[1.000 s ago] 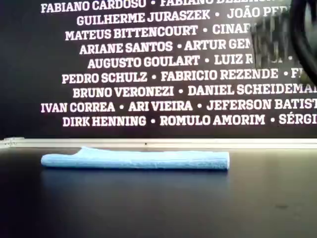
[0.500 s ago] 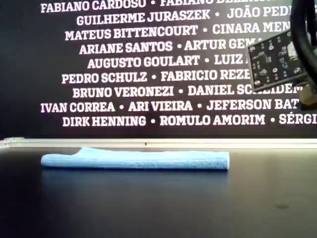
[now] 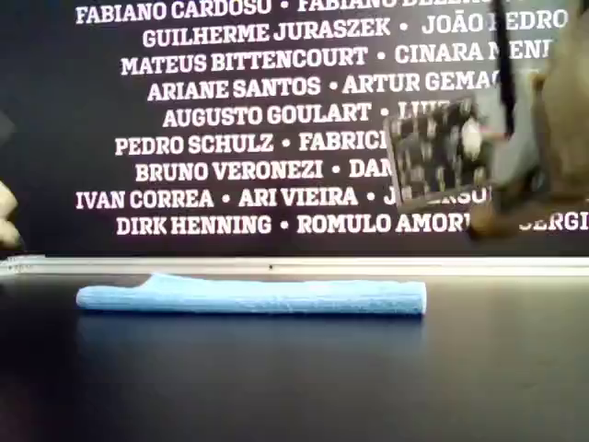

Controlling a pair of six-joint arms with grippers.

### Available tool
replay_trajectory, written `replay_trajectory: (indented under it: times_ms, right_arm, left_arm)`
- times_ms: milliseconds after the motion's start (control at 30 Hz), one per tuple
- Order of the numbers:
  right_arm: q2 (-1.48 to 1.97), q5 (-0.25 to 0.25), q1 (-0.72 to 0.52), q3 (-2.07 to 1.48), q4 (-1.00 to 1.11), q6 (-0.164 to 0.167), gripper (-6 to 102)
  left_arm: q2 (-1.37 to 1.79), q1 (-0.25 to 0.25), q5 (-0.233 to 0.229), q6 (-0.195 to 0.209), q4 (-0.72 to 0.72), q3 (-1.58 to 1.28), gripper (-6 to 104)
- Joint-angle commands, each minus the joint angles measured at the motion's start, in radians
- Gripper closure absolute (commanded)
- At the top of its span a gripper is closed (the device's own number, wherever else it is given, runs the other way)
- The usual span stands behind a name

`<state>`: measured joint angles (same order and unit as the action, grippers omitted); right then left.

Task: Fold a cloth

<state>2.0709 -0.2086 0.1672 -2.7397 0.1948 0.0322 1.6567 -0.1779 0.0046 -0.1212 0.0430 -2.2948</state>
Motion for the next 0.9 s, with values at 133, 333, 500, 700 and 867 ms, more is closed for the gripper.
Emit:
replay_trajectory:
  times_ms: [133,333,500,700,867]
  right_arm:
    - [-0.522,-0.009,0.02,0.555,0.049,-0.005,22]
    - [-0.689,0.005,0.028,0.736,0.035,-0.005,23]
    - [-0.716,0.011,0.06,0.75,0.034,-0.005,23]
    - [-0.749,0.069,0.064,0.864,-0.123,-0.005,23]
    - [-0.825,0.08,0.066,1.022,-0.321,-0.005,23]
  left_arm:
    - [-0.069,-0.023,0.0,-0.006,0.031,0.181,8]
    - [-0.08,-0.023,0.0,-0.005,0.031,0.255,8]
    - [-0.118,-0.023,0.0,-0.005,0.031,0.291,8]
    - [-0.16,-0.023,0.0,0.003,0.031,0.296,8]
    - [-0.218,-0.023,0.0,0.006,0.031,0.359,8]
